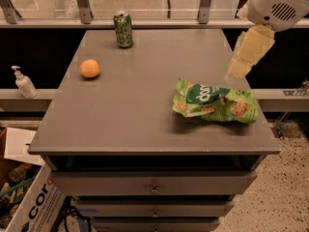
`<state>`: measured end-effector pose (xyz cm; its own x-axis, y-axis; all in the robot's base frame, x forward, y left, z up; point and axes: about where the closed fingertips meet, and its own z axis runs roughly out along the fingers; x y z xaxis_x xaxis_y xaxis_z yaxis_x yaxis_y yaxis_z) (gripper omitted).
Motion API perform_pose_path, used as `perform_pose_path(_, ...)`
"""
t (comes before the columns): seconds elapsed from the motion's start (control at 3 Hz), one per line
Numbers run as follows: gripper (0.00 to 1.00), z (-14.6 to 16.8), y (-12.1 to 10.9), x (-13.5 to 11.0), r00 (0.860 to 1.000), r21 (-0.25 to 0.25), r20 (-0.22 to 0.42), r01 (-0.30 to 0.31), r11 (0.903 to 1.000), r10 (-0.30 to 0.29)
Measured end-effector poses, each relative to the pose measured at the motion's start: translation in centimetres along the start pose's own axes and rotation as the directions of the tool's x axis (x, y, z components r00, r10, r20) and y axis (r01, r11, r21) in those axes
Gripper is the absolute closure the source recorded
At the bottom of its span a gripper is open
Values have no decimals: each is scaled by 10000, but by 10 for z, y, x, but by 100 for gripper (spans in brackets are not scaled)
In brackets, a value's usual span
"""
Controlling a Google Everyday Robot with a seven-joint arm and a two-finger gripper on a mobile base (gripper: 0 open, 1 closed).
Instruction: Knock green can over
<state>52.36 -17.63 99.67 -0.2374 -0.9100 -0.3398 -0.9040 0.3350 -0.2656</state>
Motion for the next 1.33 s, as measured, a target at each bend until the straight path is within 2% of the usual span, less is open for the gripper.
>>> perform_pose_path(0.33,0,8,-26,-36,9976,119,491,-486,9987,479)
perform_pose_path(0.67,0,11,-50,-74,9857,79,1115,-1282,9917,1266)
perform_pose_path(1.0,0,11,-50,-74,9857,79,1116,-1282,9917,1265)
perform_pose_path(1.33,0,13,-57,-86,9682,-79,1828,-1721,9851,1706)
